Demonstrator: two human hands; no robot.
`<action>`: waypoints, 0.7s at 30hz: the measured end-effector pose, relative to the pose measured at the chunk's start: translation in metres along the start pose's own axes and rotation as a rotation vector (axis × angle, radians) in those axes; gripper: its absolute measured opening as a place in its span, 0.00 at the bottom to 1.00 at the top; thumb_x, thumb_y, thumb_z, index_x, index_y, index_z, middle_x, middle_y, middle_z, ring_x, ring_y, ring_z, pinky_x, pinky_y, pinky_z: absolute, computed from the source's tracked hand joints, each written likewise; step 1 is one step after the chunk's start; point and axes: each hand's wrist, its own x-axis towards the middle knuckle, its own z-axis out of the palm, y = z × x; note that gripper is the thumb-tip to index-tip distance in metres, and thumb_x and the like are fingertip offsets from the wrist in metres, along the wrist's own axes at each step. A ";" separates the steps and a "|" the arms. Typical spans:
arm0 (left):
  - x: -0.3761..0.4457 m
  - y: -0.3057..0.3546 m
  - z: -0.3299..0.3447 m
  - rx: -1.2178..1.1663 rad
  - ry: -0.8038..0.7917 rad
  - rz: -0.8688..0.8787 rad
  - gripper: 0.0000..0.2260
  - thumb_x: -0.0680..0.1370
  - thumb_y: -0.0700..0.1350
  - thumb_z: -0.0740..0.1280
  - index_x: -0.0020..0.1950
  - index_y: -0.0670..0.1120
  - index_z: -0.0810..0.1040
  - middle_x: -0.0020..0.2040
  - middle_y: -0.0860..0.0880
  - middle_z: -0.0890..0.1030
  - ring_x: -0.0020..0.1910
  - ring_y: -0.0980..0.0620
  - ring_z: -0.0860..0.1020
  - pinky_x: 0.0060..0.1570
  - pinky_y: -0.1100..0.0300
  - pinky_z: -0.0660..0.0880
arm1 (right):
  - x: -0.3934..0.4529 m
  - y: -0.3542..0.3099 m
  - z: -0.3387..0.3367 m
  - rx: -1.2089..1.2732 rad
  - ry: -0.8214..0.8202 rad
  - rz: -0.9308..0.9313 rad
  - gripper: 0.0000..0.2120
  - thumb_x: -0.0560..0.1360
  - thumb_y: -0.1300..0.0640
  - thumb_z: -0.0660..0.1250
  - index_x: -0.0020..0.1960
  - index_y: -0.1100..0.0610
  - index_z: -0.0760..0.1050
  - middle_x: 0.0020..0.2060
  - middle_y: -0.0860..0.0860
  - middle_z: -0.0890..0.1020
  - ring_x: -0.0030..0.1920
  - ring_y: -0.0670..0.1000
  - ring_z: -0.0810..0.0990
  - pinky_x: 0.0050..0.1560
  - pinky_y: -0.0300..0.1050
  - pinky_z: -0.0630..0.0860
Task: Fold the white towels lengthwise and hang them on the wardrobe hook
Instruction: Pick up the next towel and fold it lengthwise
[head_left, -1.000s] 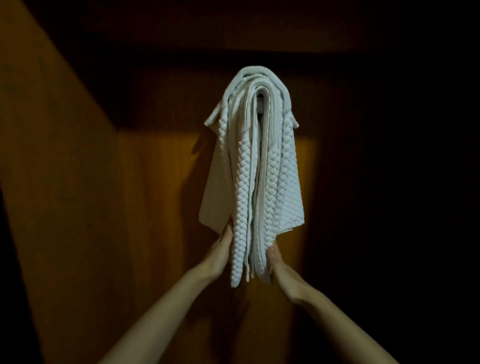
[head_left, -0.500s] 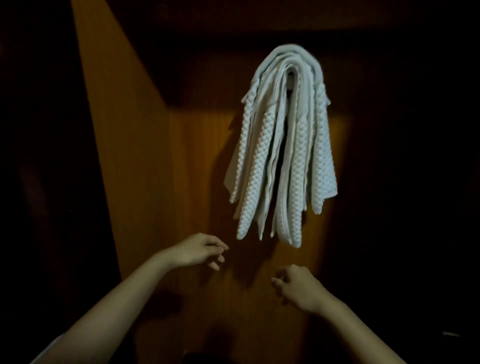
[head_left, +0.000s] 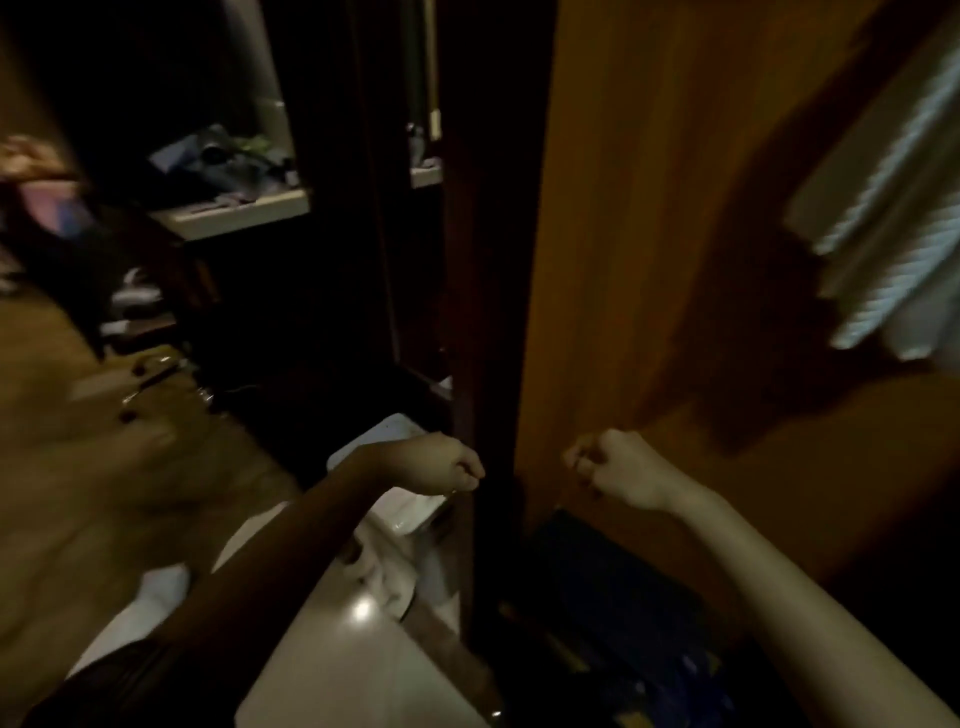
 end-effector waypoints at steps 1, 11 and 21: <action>-0.008 -0.019 0.006 -0.017 -0.003 -0.021 0.10 0.80 0.43 0.60 0.60 0.44 0.75 0.47 0.49 0.80 0.51 0.47 0.79 0.44 0.69 0.71 | 0.012 -0.013 0.014 -0.008 -0.032 -0.028 0.11 0.79 0.60 0.59 0.43 0.45 0.73 0.48 0.51 0.82 0.45 0.50 0.82 0.46 0.44 0.78; -0.107 -0.225 0.050 -0.145 0.061 -0.316 0.16 0.81 0.46 0.59 0.69 0.46 0.71 0.67 0.45 0.73 0.64 0.48 0.72 0.60 0.63 0.65 | 0.127 -0.166 0.172 -0.027 -0.317 -0.185 0.06 0.78 0.56 0.63 0.49 0.53 0.78 0.43 0.52 0.82 0.37 0.49 0.82 0.45 0.42 0.78; -0.191 -0.426 0.059 -0.343 0.152 -0.498 0.14 0.81 0.45 0.60 0.66 0.46 0.74 0.65 0.45 0.75 0.62 0.48 0.73 0.63 0.57 0.68 | 0.223 -0.316 0.323 -0.060 -0.535 -0.241 0.11 0.78 0.59 0.61 0.57 0.61 0.77 0.44 0.58 0.83 0.41 0.54 0.83 0.41 0.37 0.76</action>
